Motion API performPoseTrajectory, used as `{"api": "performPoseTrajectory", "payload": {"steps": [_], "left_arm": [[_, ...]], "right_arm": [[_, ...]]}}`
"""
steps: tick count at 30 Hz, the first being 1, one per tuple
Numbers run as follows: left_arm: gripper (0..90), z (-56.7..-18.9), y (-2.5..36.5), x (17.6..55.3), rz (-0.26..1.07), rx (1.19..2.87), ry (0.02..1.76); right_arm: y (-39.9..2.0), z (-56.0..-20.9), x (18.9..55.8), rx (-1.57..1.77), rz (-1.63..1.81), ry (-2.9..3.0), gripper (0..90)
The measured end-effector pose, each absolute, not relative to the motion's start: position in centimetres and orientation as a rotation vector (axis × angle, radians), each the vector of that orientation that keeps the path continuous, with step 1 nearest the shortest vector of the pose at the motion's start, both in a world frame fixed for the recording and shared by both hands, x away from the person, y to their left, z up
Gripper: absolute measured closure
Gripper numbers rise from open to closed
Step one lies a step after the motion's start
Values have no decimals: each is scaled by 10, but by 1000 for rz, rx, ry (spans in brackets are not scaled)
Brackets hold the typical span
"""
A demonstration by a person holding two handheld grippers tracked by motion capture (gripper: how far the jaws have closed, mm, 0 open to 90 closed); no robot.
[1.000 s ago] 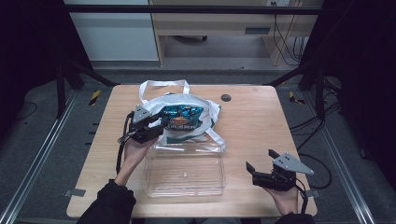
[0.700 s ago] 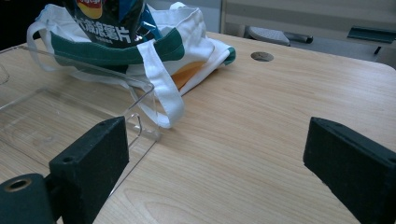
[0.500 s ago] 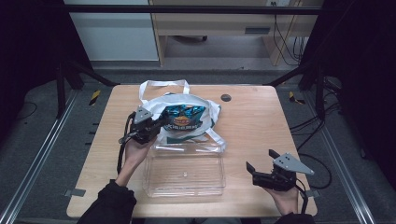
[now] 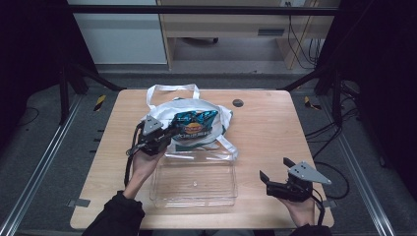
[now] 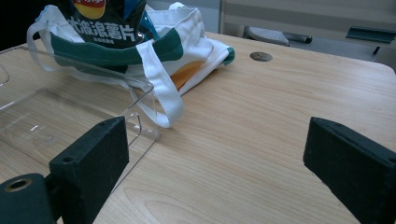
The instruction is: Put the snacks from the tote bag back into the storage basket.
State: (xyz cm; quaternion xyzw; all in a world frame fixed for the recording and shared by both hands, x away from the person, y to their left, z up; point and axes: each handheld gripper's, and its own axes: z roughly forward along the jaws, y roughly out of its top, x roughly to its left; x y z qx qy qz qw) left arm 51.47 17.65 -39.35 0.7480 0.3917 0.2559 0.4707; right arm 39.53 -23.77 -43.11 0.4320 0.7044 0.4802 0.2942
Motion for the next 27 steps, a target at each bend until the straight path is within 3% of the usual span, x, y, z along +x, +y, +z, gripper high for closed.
{"api": "performPoseTrajectory", "payload": {"steps": [5,8,18,24,26,27], "left_arm": [[421,-387,175,517,640,1828,969],[365,-381,175,518,645,1819,954],[460,-380,176,532,616,1815,931],[664,-384,174,534,605,1832,922],[688,-384,174,534,602,1828,922],[749,-384,174,533,600,1827,922]], "right_arm": [[-238,-431,396,1152,1280,1874,71],[-238,-431,396,1155,1279,1875,71],[-237,-432,397,1161,1274,1879,71],[-237,-432,397,1160,1273,1882,71],[-237,-432,397,1162,1272,1885,71],[-237,-432,397,1159,1271,1885,71]]}}
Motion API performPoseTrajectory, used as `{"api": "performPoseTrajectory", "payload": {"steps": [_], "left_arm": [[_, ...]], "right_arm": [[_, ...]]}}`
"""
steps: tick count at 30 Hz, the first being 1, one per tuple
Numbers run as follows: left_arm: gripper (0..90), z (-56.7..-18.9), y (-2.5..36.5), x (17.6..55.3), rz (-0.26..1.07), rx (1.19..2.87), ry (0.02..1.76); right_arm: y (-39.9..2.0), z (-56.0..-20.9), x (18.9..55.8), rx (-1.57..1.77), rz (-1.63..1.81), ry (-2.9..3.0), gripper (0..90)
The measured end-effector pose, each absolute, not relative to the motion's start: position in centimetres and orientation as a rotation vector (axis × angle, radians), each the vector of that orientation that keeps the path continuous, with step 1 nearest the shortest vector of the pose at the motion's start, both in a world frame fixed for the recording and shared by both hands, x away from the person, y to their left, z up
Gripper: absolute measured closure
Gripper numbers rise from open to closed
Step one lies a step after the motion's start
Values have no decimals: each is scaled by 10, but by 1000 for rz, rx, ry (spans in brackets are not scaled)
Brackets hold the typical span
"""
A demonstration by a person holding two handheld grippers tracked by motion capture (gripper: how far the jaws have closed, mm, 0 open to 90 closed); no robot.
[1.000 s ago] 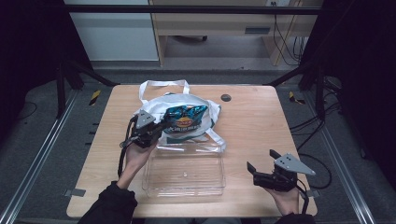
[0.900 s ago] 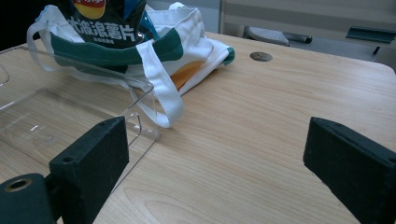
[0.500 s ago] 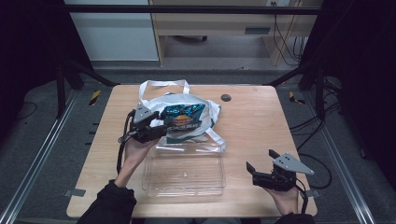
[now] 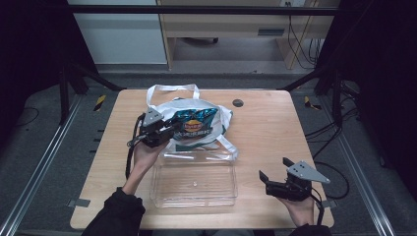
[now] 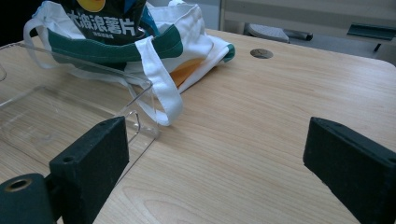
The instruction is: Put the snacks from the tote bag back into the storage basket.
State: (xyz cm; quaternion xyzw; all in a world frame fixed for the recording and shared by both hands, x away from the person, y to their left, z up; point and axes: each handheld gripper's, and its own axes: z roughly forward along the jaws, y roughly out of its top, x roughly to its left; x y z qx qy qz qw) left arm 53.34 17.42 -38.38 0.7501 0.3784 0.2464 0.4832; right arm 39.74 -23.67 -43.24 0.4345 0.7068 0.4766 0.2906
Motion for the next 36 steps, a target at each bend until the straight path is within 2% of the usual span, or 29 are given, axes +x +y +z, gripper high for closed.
{"api": "performPoseTrajectory", "payload": {"steps": [4,8,19,36], "left_arm": [[836,-385,175,532,598,1817,926],[870,-386,174,530,601,1814,922],[892,-379,172,518,616,1770,871],[893,-346,180,493,616,1628,803]], "right_arm": [[-236,-432,397,1161,1270,1885,71],[-237,-432,397,1162,1272,1883,72],[-238,-432,396,1164,1272,1879,73],[-239,-431,395,1166,1273,1874,74]]}}
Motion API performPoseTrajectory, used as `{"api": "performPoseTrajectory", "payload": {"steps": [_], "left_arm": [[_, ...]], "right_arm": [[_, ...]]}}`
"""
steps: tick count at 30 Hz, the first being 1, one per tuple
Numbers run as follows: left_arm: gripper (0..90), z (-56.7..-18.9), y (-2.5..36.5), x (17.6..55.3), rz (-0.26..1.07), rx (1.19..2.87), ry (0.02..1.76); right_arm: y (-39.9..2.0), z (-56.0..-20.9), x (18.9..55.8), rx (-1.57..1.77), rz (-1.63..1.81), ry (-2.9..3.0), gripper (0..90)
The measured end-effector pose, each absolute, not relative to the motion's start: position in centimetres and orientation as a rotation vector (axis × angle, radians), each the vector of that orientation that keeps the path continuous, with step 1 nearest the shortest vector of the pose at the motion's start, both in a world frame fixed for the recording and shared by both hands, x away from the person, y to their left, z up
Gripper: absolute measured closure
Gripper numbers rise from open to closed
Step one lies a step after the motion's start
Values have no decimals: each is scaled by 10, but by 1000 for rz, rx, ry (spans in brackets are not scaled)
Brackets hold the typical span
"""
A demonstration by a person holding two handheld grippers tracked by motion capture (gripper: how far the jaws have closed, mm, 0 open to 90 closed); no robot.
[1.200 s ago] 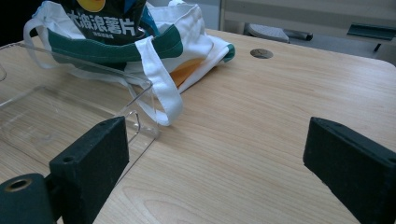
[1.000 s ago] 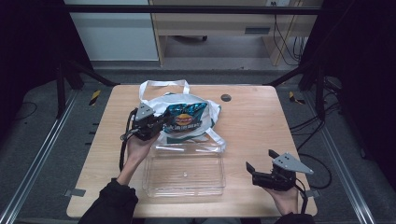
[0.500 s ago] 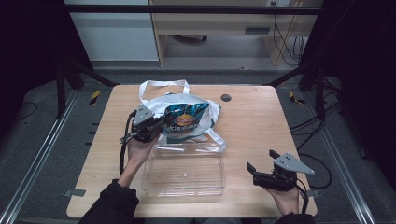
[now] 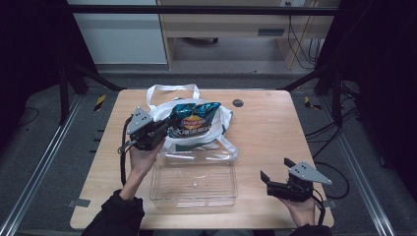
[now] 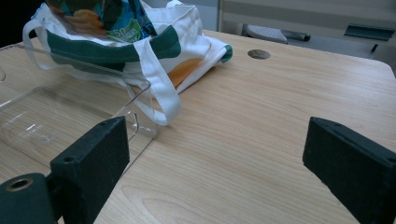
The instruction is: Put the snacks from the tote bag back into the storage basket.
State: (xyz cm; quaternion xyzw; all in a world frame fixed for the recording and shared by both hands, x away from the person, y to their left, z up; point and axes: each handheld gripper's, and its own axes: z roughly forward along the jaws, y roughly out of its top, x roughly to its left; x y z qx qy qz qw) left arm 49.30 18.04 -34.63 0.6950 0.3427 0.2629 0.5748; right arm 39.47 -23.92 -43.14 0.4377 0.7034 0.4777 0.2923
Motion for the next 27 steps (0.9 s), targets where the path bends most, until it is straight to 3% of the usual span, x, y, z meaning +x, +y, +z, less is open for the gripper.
{"api": "performPoseTrajectory", "payload": {"steps": [27], "left_arm": [[894,-309,195,447,624,1504,723]], "right_arm": [[-241,-431,393,1168,1270,1861,76]]}}
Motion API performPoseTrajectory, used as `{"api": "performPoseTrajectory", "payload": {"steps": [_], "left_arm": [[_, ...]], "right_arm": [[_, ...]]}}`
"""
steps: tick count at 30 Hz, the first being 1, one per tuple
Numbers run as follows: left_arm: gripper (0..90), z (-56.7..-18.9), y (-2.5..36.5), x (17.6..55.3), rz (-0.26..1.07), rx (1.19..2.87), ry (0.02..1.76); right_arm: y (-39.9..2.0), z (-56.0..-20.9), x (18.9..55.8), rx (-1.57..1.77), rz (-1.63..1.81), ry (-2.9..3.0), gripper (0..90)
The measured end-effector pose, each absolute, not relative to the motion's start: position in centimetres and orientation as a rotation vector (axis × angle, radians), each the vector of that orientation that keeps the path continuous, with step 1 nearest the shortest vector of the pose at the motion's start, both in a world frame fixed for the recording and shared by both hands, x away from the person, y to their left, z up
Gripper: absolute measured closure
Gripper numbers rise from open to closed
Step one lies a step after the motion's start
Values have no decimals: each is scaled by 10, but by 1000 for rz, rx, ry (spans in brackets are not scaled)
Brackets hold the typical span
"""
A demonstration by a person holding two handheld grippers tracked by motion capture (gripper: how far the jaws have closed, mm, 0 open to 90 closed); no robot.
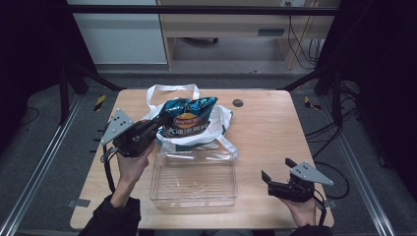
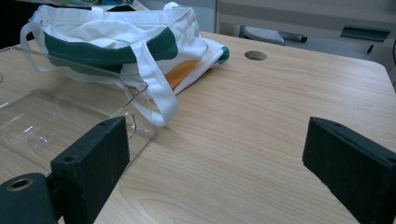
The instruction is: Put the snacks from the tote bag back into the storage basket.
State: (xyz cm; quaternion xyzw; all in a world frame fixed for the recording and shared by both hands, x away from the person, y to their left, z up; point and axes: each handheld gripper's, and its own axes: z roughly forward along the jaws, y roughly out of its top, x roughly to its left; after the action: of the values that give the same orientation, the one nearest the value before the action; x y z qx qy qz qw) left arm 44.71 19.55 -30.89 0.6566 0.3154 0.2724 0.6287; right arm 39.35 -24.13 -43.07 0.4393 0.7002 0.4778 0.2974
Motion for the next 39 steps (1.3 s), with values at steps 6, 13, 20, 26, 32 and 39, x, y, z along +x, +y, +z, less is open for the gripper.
{"api": "performPoseTrajectory", "payload": {"steps": [6,13,20,26,32,39], "left_arm": [[894,-308,196,435,616,1501,718],[895,-310,196,419,600,1510,708],[895,-312,197,403,594,1506,704],[895,-315,193,393,581,1518,693],[895,-318,188,386,572,1539,675],[895,-317,187,376,560,1531,661]], "right_arm": [[-242,-431,393,1168,1265,1856,76],[-243,-431,393,1171,1264,1856,76],[-243,-431,392,1171,1261,1853,77],[-243,-431,391,1174,1260,1852,77],[-244,-431,391,1173,1261,1849,78],[-244,-431,391,1174,1260,1849,78]]}}
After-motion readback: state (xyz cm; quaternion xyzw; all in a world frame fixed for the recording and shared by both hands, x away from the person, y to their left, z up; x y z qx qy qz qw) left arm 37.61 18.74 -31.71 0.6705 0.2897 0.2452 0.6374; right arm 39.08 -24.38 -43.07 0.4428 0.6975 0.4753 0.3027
